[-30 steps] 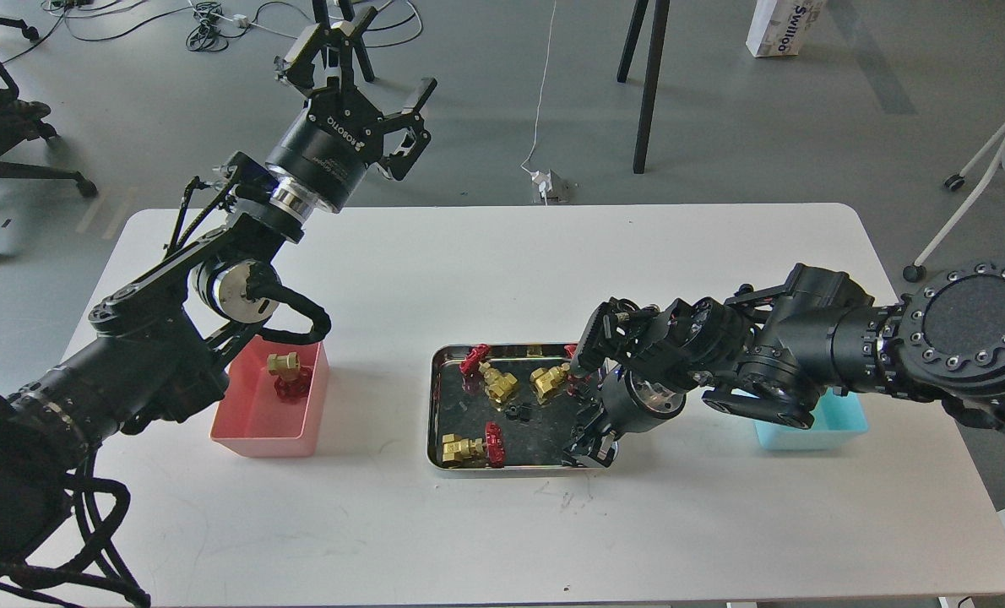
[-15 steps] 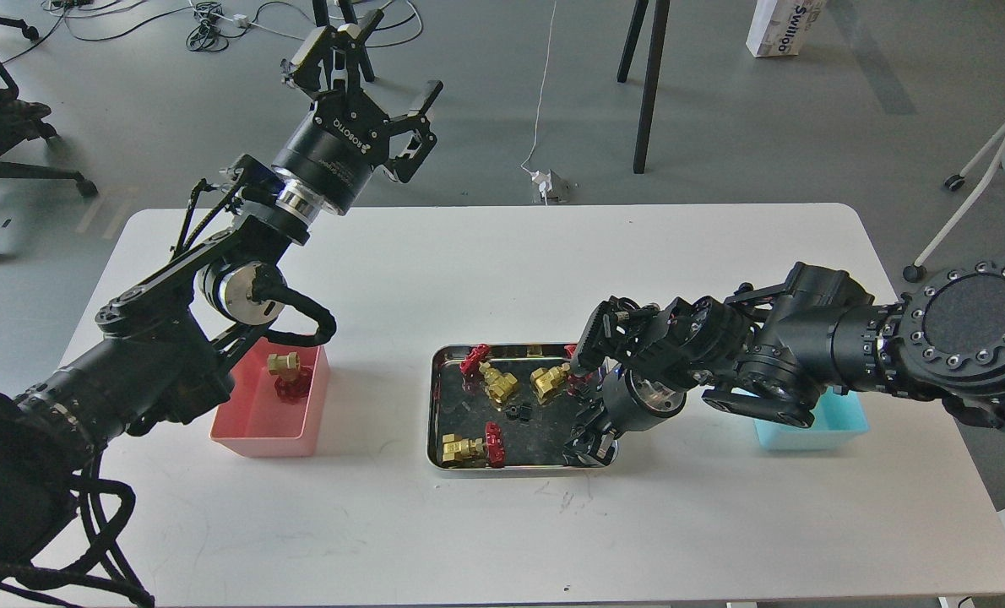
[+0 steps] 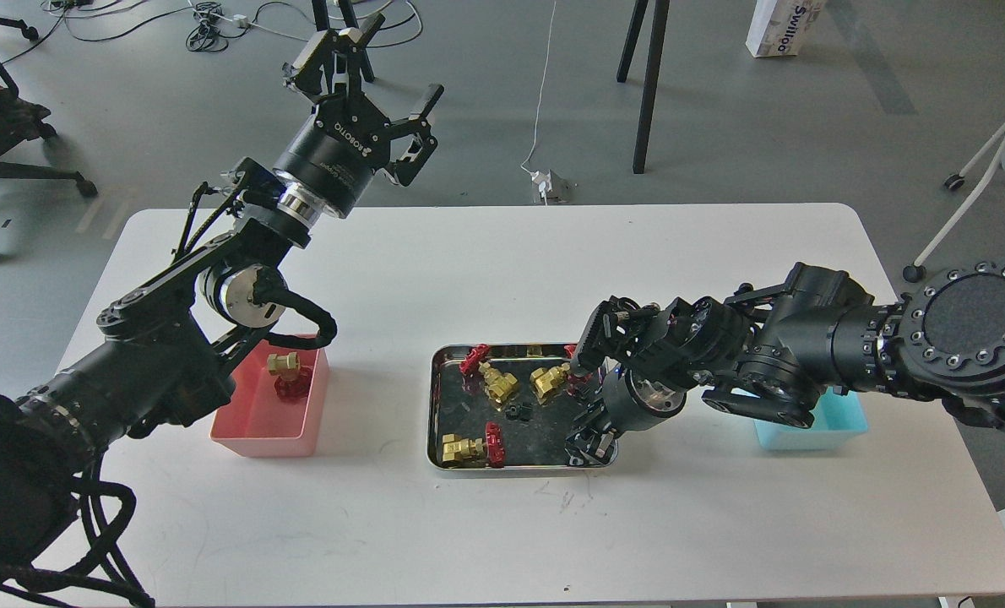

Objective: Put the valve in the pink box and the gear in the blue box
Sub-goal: 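Close the right gripper on the brass gear part, then lift the gear part and carry it toward the blue box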

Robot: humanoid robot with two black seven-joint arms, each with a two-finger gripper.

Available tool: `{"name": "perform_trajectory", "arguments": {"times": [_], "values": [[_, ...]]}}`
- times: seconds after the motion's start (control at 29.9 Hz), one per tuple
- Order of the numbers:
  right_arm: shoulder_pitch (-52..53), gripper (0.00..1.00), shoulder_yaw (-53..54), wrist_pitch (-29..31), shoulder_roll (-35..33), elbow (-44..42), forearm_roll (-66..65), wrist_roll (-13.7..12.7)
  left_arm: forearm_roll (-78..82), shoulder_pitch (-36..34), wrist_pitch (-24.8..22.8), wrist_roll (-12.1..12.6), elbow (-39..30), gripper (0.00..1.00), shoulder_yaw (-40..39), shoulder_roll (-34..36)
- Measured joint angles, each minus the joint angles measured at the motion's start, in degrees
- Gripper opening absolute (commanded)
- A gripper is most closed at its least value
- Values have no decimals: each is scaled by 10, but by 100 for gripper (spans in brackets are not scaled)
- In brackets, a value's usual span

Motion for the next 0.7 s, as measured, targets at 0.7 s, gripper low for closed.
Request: {"name": "perform_trajectory", "arguments": {"times": [0.7], "values": [[45, 22, 159, 2, -134, 45, 59, -24, 0, 1, 0, 0, 0, 89, -3, -1]]}}
